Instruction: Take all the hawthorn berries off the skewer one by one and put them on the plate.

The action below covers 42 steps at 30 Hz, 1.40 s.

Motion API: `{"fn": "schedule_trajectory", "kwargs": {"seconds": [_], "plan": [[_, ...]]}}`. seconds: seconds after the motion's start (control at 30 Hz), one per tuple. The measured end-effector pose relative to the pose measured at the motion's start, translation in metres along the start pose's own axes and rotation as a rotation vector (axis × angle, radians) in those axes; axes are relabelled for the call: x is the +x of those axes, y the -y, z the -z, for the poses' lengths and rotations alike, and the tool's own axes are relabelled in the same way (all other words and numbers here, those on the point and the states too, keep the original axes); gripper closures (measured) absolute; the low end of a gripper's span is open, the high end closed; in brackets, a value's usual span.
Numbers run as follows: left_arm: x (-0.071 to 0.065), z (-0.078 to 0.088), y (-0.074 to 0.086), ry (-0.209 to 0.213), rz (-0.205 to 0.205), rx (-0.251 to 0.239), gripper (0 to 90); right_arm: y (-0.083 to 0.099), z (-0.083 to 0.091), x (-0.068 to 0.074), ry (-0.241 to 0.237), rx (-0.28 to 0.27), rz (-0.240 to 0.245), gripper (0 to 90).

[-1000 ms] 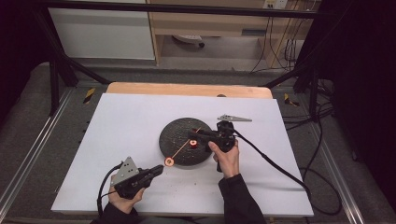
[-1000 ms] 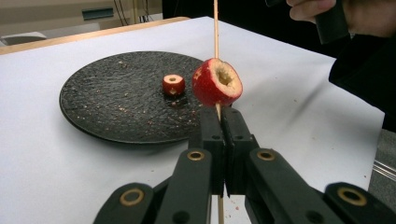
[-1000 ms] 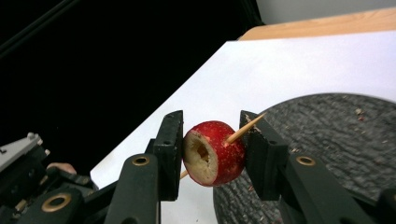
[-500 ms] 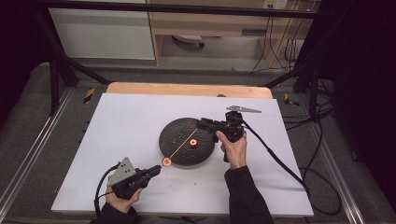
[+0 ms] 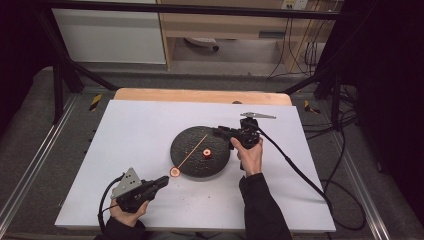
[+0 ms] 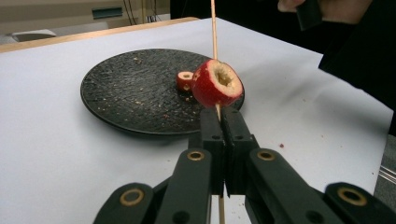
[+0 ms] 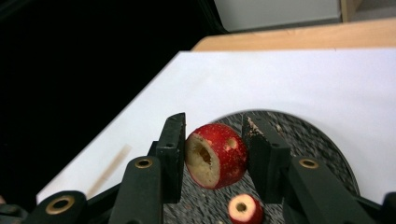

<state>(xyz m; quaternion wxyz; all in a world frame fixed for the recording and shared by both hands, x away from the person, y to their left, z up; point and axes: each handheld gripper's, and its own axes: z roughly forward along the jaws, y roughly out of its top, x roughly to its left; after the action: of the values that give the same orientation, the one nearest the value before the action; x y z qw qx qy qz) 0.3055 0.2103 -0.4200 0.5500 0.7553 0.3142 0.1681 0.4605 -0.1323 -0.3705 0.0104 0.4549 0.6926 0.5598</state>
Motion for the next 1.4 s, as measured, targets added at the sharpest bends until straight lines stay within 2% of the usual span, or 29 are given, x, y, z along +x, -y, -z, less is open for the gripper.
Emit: {"fn": "schedule_trajectory", "kwargs": {"seconds": [0.47,0.63,0.8,0.97,1.1,1.27,1.4], "plan": [[0.002,-0.003,0.002,-0.006,0.012,0.021,88.5,0.037,-0.049,-0.023,0.106,0.143,-0.005,61.6],[0.002,-0.005,0.002,-0.005,0.014,0.029,88.5,0.042,-0.057,-0.03,0.156,0.159,0.0,61.4],[0.002,-0.005,0.002,-0.003,0.012,0.032,88.5,0.045,-0.061,-0.033,0.181,0.174,0.004,61.1],[0.002,-0.005,0.002,-0.004,0.013,0.033,88.5,0.045,-0.058,-0.031,0.185,0.164,0.017,57.2],[0.002,-0.006,0.002,-0.003,0.015,0.032,88.5,0.04,-0.046,-0.027,0.174,0.129,0.029,52.4],[0.002,-0.006,0.001,-0.006,0.016,0.034,88.5,0.036,-0.026,-0.016,0.136,0.077,0.062,40.4],[0.002,-0.006,0.001,-0.012,0.017,0.031,88.4,0.037,-0.011,-0.004,0.075,0.05,0.079,28.3]]}}
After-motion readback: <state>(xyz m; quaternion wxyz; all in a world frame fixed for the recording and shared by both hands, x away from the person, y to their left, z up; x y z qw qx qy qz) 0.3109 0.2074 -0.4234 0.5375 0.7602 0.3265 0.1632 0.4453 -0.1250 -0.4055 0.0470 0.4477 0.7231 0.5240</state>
